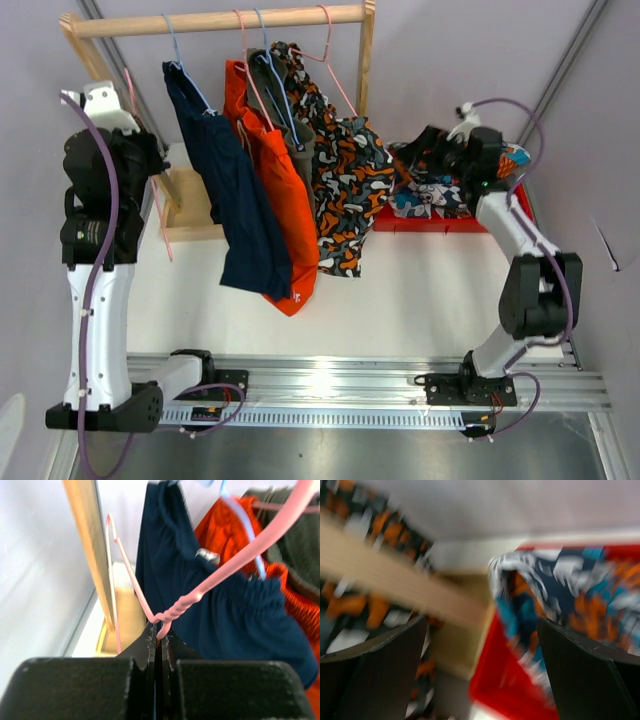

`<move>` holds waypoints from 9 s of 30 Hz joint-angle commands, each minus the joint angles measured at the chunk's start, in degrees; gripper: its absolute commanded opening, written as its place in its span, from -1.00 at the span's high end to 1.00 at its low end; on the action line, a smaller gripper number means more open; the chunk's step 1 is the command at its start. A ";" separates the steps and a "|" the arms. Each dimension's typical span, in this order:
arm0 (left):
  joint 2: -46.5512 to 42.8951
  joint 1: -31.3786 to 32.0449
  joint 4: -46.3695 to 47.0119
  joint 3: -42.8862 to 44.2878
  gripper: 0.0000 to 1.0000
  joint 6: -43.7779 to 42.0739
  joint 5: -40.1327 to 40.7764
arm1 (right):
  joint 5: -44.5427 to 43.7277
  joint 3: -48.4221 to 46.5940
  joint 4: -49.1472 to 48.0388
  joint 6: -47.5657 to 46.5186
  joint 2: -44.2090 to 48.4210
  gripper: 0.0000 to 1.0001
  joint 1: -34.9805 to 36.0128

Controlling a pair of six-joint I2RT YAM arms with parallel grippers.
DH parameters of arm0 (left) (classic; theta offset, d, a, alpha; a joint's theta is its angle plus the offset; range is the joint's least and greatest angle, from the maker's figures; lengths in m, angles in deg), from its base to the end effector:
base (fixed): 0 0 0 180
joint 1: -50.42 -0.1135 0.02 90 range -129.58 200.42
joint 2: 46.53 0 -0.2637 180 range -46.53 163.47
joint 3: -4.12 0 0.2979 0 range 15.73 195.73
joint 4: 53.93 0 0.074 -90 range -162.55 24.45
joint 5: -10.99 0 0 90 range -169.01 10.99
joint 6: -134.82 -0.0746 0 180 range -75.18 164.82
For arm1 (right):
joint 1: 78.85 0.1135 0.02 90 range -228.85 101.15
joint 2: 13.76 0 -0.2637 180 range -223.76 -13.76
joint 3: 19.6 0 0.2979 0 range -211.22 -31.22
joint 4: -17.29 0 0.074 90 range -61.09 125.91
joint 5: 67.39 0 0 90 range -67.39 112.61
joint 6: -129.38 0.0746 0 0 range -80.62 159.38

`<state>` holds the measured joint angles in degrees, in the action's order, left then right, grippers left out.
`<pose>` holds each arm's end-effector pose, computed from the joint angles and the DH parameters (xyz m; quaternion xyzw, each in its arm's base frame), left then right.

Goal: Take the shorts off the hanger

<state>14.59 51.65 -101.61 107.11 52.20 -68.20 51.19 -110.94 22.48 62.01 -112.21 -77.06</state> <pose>0.2612 0.0084 0.5283 -0.1027 0.7343 0.0196 0.6707 0.4893 0.0510 0.3077 -0.0158 0.7703 0.3164 0.5535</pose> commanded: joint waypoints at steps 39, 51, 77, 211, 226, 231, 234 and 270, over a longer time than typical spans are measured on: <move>35.56 -11.08 2.75 26.31 0.43 11.34 -16.61 | -7.83 37.80 2.57 -3.65 46.77 -0.99 25.11; 21.68 -10.55 -0.77 27.45 -0.26 13.01 -20.47 | -8.71 37.45 5.56 -3.04 51.08 -0.99 25.55; 30.10 0.78 0.46 31.93 -0.09 18.64 -20.13 | -14.34 36.74 13.12 -5.23 56.27 -0.99 28.37; -9.00 -3.69 -6.22 1.27 1.00 20.93 -21.80 | -58.12 -25.64 23.48 -29.49 32.72 1.00 53.70; -9.18 -3.69 -1.92 -5.33 1.00 17.32 -21.89 | -26.23 -55.19 24.55 -17.71 6.71 1.00 7.46; -8.65 -3.61 -0.51 -6.47 1.00 16.88 -21.27 | -23.92 -37.95 13.86 -14.47 7.31 1.00 2.01; -8.21 -3.61 0.11 -6.91 1.00 17.23 -21.18 | -23.22 -25.48 5.84 -11.04 10.47 1.00 1.38; 24.30 -3.52 0.71 33.61 1.00 17.15 -14.68 | -15.92 33.23 4.68 -0.66 35.61 -0.99 10.61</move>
<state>36.12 47.81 -103.22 138.80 69.84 -84.88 34.08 -77.08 27.85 61.91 -78.29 -67.05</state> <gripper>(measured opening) 0.020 0.993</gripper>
